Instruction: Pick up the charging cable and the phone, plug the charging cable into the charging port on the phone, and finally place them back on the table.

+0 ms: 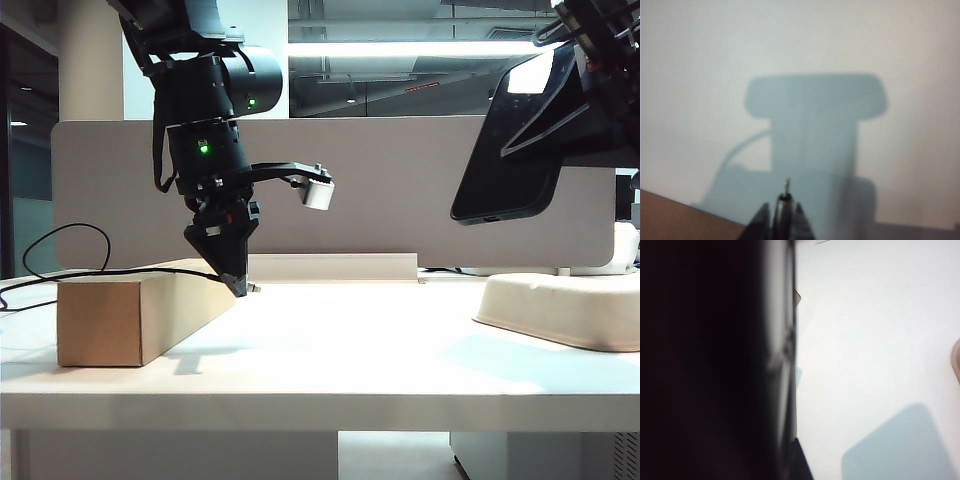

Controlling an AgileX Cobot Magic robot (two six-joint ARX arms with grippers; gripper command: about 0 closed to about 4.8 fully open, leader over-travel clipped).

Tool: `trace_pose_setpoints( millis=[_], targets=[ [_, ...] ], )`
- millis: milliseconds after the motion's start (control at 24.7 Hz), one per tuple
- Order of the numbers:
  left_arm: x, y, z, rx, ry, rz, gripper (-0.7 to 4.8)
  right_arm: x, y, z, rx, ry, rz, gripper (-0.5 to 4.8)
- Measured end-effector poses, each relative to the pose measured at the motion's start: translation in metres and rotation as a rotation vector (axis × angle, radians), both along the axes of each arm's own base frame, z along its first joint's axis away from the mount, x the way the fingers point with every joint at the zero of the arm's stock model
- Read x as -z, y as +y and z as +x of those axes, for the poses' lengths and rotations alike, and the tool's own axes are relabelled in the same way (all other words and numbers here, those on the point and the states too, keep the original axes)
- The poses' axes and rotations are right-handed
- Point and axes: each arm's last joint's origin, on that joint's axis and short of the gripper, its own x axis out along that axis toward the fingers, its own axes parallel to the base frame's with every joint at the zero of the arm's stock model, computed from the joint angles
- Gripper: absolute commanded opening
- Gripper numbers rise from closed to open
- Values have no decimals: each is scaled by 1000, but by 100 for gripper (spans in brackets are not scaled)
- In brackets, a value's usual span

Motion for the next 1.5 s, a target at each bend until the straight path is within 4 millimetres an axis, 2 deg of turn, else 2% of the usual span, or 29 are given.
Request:
trace_pose_setpoints(
  millis=[485, 687, 768, 970, 1172, 1496],
  targets=[
    [-1, -1, 0, -41, 15, -43, -6, 0, 0, 0, 0, 0, 0, -9],
    [-26, -2, -11, -72, 123, -299, -6, -5, 0, 2, -1, -59, 11, -9],
    [-43, -5, -21, -47, 231, -480, -6, -12, 1, 3, -26, -121, 46, -9],
    [-71, -3, -36, 22, 346, -685, -6, -27, 3, 4, -66, -185, 179, -9],
    [-94, 1, -47, 114, 377, -813, -6, -44, 4, 3, -106, -285, 297, -9],
    [-107, -2, -50, 251, 544, -1017, -6, -68, 3, -4, -161, -390, 485, -9]
  ],
)
